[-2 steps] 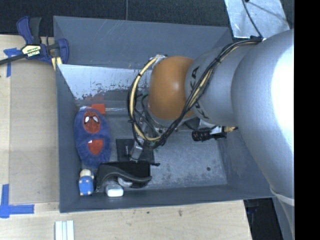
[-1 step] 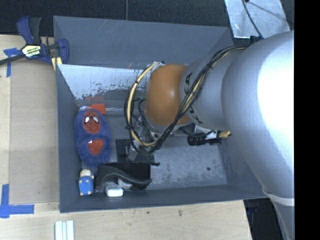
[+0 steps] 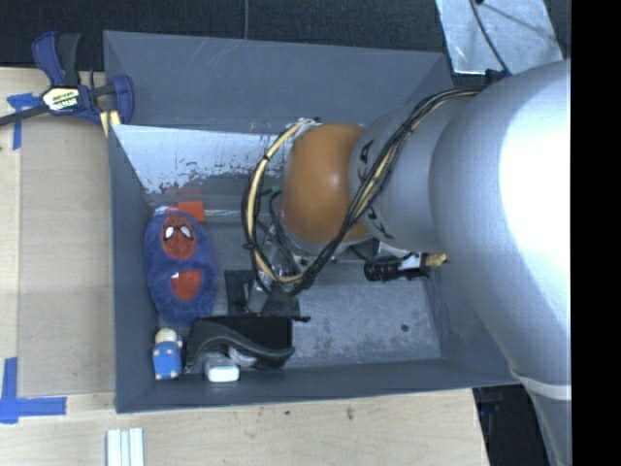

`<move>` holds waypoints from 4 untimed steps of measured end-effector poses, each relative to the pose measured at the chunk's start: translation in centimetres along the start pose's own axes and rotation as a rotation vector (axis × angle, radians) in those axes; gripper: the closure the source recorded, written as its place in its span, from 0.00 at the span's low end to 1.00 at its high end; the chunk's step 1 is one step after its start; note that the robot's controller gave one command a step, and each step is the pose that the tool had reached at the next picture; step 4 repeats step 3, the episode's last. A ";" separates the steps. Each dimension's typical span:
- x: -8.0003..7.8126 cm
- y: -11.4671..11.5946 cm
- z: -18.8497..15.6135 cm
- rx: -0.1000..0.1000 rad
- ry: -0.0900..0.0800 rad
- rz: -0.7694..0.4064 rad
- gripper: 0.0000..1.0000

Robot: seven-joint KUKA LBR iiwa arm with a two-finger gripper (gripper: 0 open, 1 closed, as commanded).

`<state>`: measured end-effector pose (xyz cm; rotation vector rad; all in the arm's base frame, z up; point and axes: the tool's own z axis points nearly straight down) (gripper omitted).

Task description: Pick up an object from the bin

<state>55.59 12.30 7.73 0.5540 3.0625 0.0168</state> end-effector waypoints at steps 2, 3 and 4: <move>-0.3 0.0 -4.9 0.012 0.021 0.000 1.00; -0.4 0.1 -5.5 0.013 0.023 0.001 1.00; -0.4 0.1 -5.5 0.013 0.023 0.001 1.00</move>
Offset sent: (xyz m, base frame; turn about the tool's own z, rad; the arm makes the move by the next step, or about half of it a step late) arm 0.0000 0.0000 0.0000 0.0000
